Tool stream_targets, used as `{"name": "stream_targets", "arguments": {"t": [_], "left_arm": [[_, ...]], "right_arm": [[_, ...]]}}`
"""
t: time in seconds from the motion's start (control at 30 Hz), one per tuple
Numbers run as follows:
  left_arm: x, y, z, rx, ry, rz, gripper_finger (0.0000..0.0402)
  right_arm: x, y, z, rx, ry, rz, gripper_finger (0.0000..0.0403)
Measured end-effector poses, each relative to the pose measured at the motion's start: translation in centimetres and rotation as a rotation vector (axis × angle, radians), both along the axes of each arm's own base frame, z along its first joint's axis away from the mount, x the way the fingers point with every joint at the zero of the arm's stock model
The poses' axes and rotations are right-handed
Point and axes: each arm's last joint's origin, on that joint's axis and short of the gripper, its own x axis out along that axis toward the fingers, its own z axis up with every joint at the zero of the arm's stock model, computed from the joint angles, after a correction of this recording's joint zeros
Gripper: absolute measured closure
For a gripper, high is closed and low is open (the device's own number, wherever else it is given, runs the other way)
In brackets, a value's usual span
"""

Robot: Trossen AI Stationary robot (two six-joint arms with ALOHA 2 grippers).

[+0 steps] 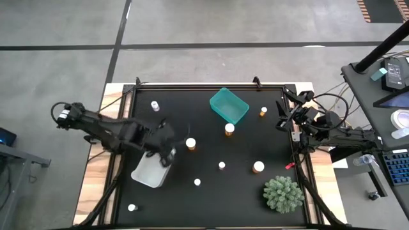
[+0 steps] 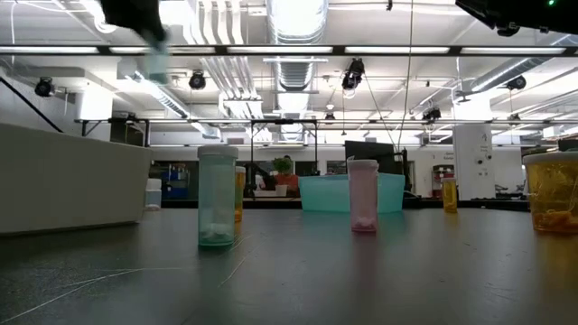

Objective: Pick and place medicine bottles into bin by pill shape (circle, oval)
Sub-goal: Put the top blue tablet bottle into the gray bin

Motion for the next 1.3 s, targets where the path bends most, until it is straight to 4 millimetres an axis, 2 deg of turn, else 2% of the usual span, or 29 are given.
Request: {"name": "stream_targets", "arguments": {"t": [0.17, 0.3, 0.5, 0.67, 0.9, 1.03, 1.3], "left_arm": [[-2.0, -3.4, -1.2, -0.026, 0.126, 0.021, 0.0311], [-3.1, -4.6, -3.0, -0.007, 0.188, 0.05, 0.0311], [-3.6, -4.3, -5.5, 0.05, 0.251, 0.069, 0.0311], [-3.8, -3.8, -7.7, 0.132, 0.226, 0.111, 0.0311], [-4.5, -2.8, -10.6, 0.138, 0.199, 0.249, 0.0311], [-4.7, -2.3, -12.0, 0.137, 0.211, 0.272, 0.0311], [-4.7, -1.1, -13.1, 0.153, 0.245, 0.321, 0.0311]], "right_arm": [[0.0, 0.0, 0.0, 0.002, -0.001, 0.001, 0.0184], [0.0, 0.0, 0.0, 0.002, -0.001, 0.001, 0.0184], [0.0, 0.0, 0.0, 0.007, -0.005, 0.004, 0.0184], [0.0, 0.0, 0.0, 0.001, -0.001, 0.001, 0.0184], [0.0, 0.0, 0.0, 0.001, 0.0, 0.0, 0.0184], [0.0, 0.0, 0.0, 0.0, 0.0, 0.0, 0.0184], [0.0, 0.0, 0.0, -0.001, 0.001, -0.001, 0.0184]]}}
